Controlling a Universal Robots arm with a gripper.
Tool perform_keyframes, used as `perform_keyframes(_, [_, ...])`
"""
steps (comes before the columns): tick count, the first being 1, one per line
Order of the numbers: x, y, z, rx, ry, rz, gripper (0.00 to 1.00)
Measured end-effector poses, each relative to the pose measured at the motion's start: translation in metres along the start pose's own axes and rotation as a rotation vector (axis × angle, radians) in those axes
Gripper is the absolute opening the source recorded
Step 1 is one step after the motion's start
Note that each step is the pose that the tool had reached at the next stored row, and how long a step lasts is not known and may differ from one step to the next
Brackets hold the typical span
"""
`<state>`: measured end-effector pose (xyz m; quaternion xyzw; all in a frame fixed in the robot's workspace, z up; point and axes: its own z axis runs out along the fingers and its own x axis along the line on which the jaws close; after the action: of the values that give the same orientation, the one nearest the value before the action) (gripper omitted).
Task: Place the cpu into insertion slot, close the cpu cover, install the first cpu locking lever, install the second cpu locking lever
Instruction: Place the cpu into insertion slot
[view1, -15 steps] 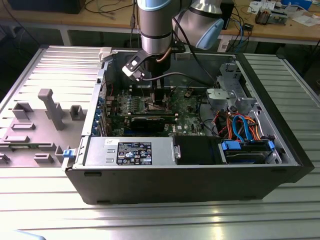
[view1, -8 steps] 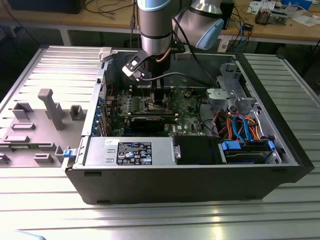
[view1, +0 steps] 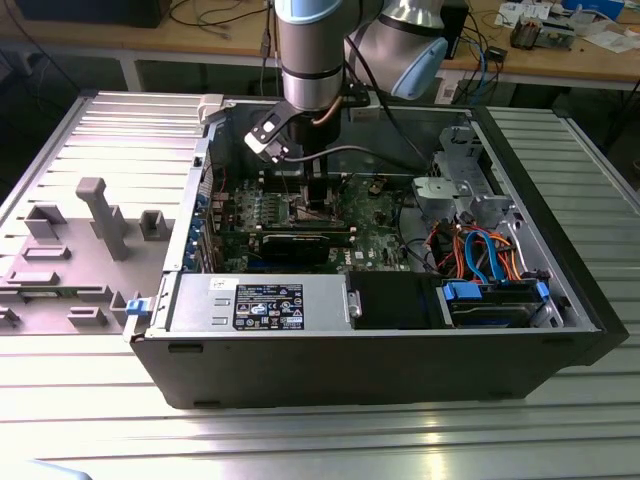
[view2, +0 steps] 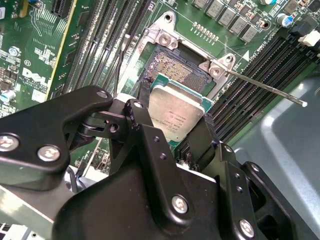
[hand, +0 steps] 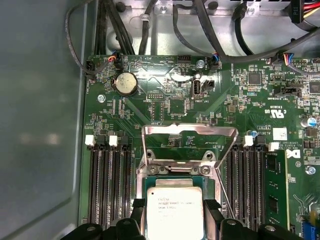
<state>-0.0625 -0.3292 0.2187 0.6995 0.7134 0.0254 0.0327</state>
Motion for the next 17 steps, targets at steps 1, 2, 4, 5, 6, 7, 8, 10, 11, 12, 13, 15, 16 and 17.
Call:
perform_keyframes(1, [0.0001,0.0,0.0001,0.0,-0.0001,0.001,0.55])
perform_keyframes(2, [0.0008,-0.0001,0.0018,0.0001,-0.0005,0.006,0.55])
perform_keyframes(4, [0.0028,-0.0004,0.0053,0.0002,-0.0013,0.016,0.55])
perform_keyframes(5, [0.003,-0.0004,0.0057,0.0002,-0.0014,0.018,0.55])
perform_keyframes(6, [0.0031,-0.0004,0.0058,0.0002,-0.0015,0.018,0.55])
perform_keyframes(7, [0.0032,-0.0004,0.006,0.0002,-0.0015,0.018,0.55])
perform_keyframes(8, [0.0033,-0.0004,0.0062,0.0002,-0.0015,0.019,0.55])
perform_keyframes(10, [0.0036,-0.0005,0.0066,0.0003,-0.0016,0.02,0.55])
perform_keyframes(11, [0.0037,-0.0005,0.0067,0.0002,-0.0017,0.02,0.55])
perform_keyframes(12, [0.0038,-0.0005,0.0069,0.0003,-0.0018,0.021,0.55])
perform_keyframes(13, [0.0038,-0.0005,0.007,0.0003,-0.0018,0.021,0.55])
perform_keyframes(15, [0.0041,-0.0005,0.0073,0.0002,-0.0018,0.022,0.55])
perform_keyframes(16, [0.0044,-0.0005,0.0077,0.0001,-0.0018,0.023,0.55])
perform_keyframes(17, [0.0047,-0.0006,0.008,0.0001,-0.0018,0.024,0.55])
